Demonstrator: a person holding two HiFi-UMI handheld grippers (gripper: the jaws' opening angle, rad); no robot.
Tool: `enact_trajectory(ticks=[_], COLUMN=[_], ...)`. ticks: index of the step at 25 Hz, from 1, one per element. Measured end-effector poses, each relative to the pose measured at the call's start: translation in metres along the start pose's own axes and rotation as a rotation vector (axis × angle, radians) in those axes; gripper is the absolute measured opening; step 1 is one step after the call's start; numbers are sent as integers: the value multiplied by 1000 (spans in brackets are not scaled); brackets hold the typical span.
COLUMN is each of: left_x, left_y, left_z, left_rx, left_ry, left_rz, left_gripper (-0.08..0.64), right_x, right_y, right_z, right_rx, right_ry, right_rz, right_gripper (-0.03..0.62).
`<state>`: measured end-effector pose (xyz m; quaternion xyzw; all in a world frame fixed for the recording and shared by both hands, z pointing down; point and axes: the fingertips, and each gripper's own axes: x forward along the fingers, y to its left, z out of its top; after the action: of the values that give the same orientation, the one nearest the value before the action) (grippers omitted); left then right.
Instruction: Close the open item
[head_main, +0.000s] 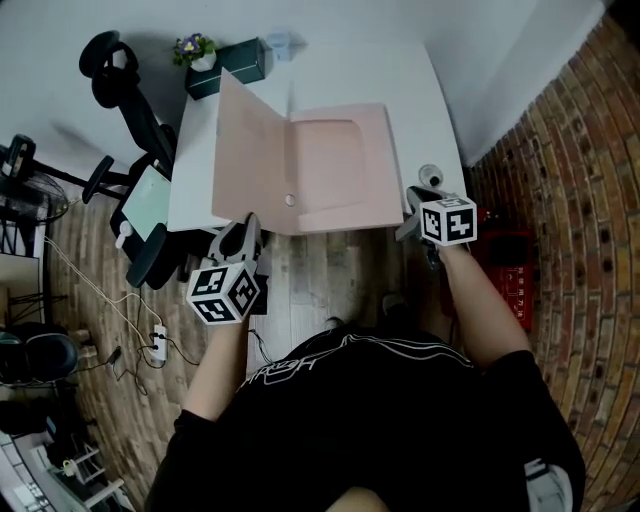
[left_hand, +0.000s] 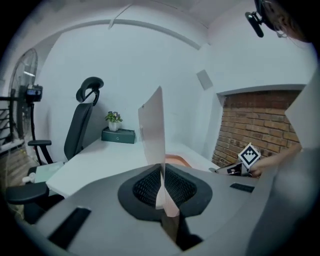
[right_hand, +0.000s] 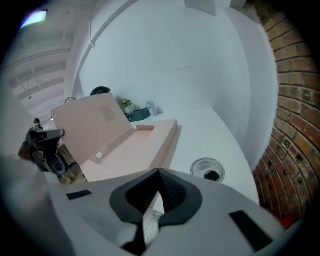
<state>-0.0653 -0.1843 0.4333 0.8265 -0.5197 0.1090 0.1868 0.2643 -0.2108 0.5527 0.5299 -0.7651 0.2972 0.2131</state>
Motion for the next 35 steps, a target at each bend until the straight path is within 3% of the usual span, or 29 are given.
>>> enact_trajectory(ticks=[7,12,17,25,29,35], left_x=[8,16,29,59,71,87], left_y=[-42,-70,-99,-144,-153,-163], left_z=[5,1,-4,-32,-52,-83], left_rx=[171,272,361,575,670,879], left_ry=[19,52,64,135,189,308], left_rz=[103,130,122,89,88,54], left_gripper=[41,41,41,41,41,43], right_x=[12,17,19,21,20,21], right_y=[11,15,18,21,25,25], right_z=[-11,-15,-19,-15,-15,-14], right_rx=[-72,-147,-148,-205,-222,-241], right_ry=[60,105,135,168,190,218], right_rz=[150,213,276,325,336,349], right_gripper=[2,2,2,2,2,2])
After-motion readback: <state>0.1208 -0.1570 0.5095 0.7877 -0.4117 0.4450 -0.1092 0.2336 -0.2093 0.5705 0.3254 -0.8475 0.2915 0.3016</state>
